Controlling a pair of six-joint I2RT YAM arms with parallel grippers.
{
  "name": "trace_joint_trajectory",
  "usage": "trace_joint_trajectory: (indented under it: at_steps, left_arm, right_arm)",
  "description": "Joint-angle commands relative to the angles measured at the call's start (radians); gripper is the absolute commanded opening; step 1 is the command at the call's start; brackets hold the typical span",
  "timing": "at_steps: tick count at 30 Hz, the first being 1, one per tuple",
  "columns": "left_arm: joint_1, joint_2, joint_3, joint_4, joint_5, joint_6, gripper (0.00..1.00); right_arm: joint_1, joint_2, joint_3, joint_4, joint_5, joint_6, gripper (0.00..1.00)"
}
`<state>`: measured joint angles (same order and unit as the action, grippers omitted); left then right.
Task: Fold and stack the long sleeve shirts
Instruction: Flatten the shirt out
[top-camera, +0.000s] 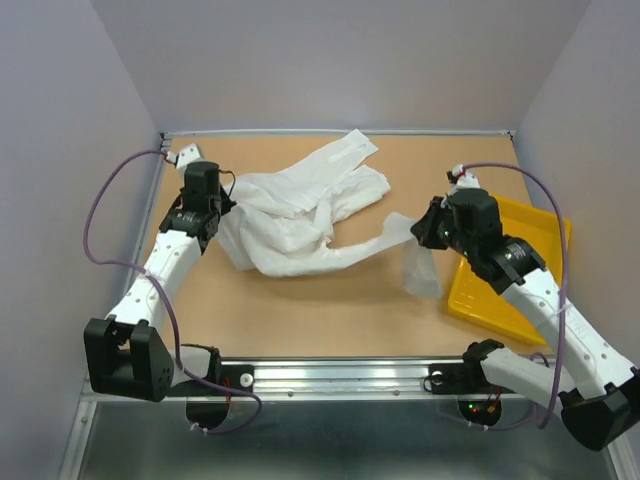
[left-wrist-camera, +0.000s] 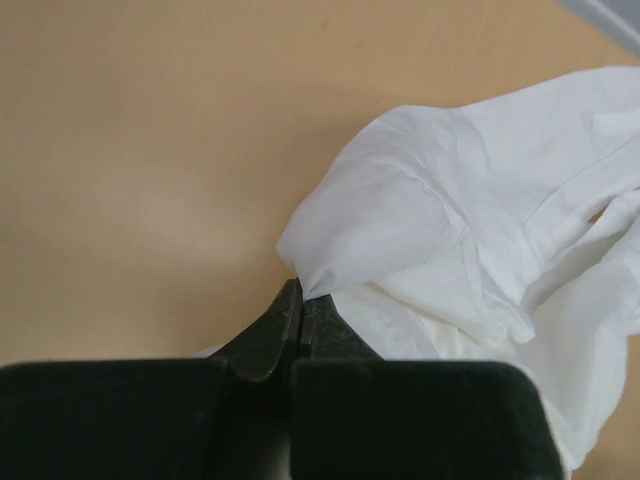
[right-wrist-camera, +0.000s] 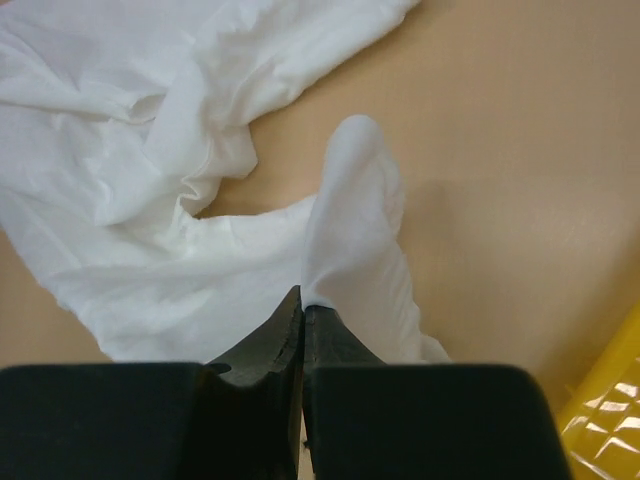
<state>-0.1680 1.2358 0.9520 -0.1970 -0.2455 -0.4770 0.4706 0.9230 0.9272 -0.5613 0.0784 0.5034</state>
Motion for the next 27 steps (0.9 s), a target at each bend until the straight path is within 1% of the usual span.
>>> trace_joint_trajectory:
  at_steps: [1, 3, 4, 7, 9, 10, 11, 14, 15, 17, 18, 19, 20, 21, 22, 23, 24, 26, 27]
  left_arm:
    - [0.008, 0.014, 0.222, -0.085, -0.199, 0.127, 0.01]
    - [0.012, 0.046, 0.287, -0.119, -0.253, 0.156, 0.03]
    - [0.021, 0.057, 0.339, -0.120, -0.279, 0.187, 0.03]
    - [0.039, 0.111, 0.408, -0.127, -0.284, 0.209, 0.05]
    - [0.047, 0.151, 0.422, -0.149, -0.278, 0.206, 0.06]
    - [0.048, 0.162, 0.410, -0.151, -0.278, 0.204, 0.06]
    - [0.051, 0.171, 0.397, -0.148, -0.279, 0.201, 0.09]
    - [0.056, 0.205, 0.335, -0.166, -0.291, 0.180, 0.13]
    - [0.056, 0.212, 0.321, -0.173, -0.290, 0.164, 0.17]
    - [0.058, 0.209, 0.283, -0.174, -0.276, 0.156, 0.20]
    - [0.058, 0.191, 0.263, -0.174, -0.265, 0.150, 0.22]
    - [0.058, 0.179, 0.257, -0.173, -0.259, 0.150, 0.27]
    - [0.058, 0.145, 0.249, -0.171, -0.253, 0.152, 0.41]
    - [0.058, 0.127, 0.245, -0.171, -0.245, 0.152, 0.47]
    - [0.058, 0.107, 0.229, -0.173, -0.229, 0.158, 0.51]
    - [0.058, 0.088, 0.223, -0.176, -0.224, 0.158, 0.57]
    - [0.058, 0.047, 0.203, -0.182, -0.206, 0.153, 0.64]
    - [0.058, 0.004, 0.180, -0.180, -0.170, 0.150, 0.74]
    - [0.056, -0.034, 0.166, -0.179, -0.155, 0.146, 0.81]
  right_arm:
    - [-0.004, 0.063, 0.304, 0.043, 0.147, -0.129, 0.02]
    - [-0.004, 0.098, 0.395, 0.041, 0.178, -0.187, 0.02]
    - [-0.004, 0.108, 0.486, 0.041, 0.173, -0.206, 0.02]
    - [-0.004, 0.114, 0.599, 0.040, 0.110, -0.265, 0.02]
    - [-0.004, 0.097, 0.614, 0.040, 0.014, -0.288, 0.03]
    - [-0.003, 0.070, 0.598, 0.040, -0.030, -0.290, 0.03]
    - [-0.004, 0.054, 0.579, 0.040, -0.133, -0.286, 0.04]
    - [-0.004, -0.004, 0.495, 0.032, -0.282, -0.267, 0.07]
    - [-0.004, -0.019, 0.417, 0.023, -0.363, -0.231, 0.07]
    - [-0.004, -0.041, 0.334, 0.011, -0.458, -0.192, 0.08]
    - [-0.004, -0.064, 0.238, -0.002, -0.539, -0.146, 0.10]
    - [-0.003, -0.076, 0.193, -0.008, -0.567, -0.125, 0.12]
    - [-0.004, -0.105, 0.103, -0.034, -0.604, -0.090, 0.17]
    - [-0.004, -0.116, 0.102, -0.051, -0.615, -0.077, 0.20]
    - [-0.003, -0.125, 0.035, -0.075, -0.632, -0.071, 0.23]
    - [-0.003, -0.128, 0.012, -0.101, -0.653, -0.071, 0.27]
    - [-0.003, -0.115, -0.022, -0.168, -0.693, -0.084, 0.37]
    - [-0.003, -0.093, -0.030, -0.238, -0.692, -0.115, 0.45]
    - [-0.001, -0.084, -0.025, -0.279, -0.631, -0.138, 0.50]
